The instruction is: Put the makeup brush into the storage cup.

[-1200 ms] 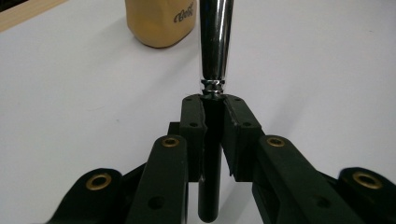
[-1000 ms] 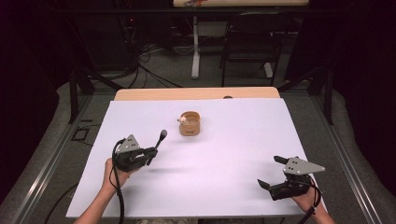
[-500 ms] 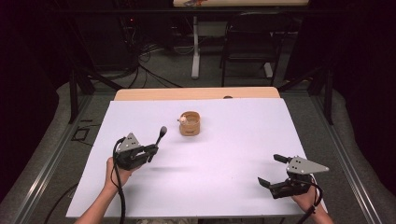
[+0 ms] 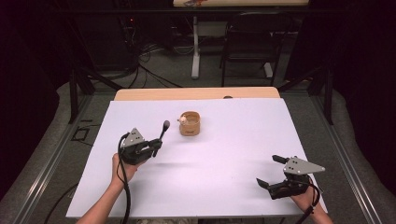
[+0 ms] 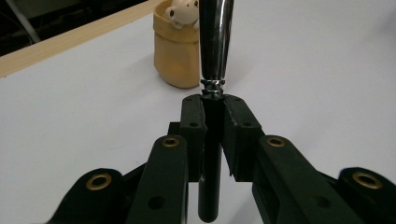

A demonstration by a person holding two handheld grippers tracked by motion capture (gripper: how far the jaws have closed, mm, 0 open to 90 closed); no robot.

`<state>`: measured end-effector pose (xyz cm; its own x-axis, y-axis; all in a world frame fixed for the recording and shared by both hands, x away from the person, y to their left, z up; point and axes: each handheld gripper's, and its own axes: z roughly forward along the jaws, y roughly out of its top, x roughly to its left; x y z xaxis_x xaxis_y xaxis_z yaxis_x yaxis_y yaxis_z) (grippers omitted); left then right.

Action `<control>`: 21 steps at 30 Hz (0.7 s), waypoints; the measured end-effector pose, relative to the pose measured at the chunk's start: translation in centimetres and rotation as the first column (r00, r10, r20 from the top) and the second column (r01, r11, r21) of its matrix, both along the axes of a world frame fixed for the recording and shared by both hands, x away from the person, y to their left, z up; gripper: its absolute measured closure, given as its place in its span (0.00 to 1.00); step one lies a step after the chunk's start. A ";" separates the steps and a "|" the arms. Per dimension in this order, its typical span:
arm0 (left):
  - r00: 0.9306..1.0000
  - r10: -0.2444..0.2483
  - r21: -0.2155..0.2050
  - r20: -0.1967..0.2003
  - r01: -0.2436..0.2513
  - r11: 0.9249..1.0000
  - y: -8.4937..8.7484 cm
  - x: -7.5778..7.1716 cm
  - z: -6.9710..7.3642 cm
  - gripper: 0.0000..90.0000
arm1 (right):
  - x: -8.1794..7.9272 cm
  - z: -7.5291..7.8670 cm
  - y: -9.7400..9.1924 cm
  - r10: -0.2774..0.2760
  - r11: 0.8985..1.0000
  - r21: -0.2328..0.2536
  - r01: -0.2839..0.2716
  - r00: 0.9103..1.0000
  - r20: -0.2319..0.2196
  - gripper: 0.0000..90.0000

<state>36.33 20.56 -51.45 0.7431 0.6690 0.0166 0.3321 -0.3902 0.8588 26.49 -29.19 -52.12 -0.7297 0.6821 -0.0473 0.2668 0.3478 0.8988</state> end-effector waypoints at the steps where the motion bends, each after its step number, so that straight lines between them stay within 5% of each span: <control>1: 1.000 -0.004 0.004 0.003 0.004 1.000 -0.1 0.1 0.0 0.88 | 0.0 0.0 0.0 -0.003 1.000 -0.002 0.003 1.000 -0.001 0.00; 21: 0.998 0.029 -0.062 0.058 -0.026 0.998 -2.5 2.2 2.2 0.88 | -0.2 0.1 0.2 -0.010 1.000 -0.025 0.011 1.000 0.007 0.00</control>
<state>38.48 18.08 -49.29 0.7234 0.6902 0.0182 0.2903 -0.3279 0.8990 26.30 -29.02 -52.06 -0.7221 0.6883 -0.0696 0.2640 0.3672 0.8919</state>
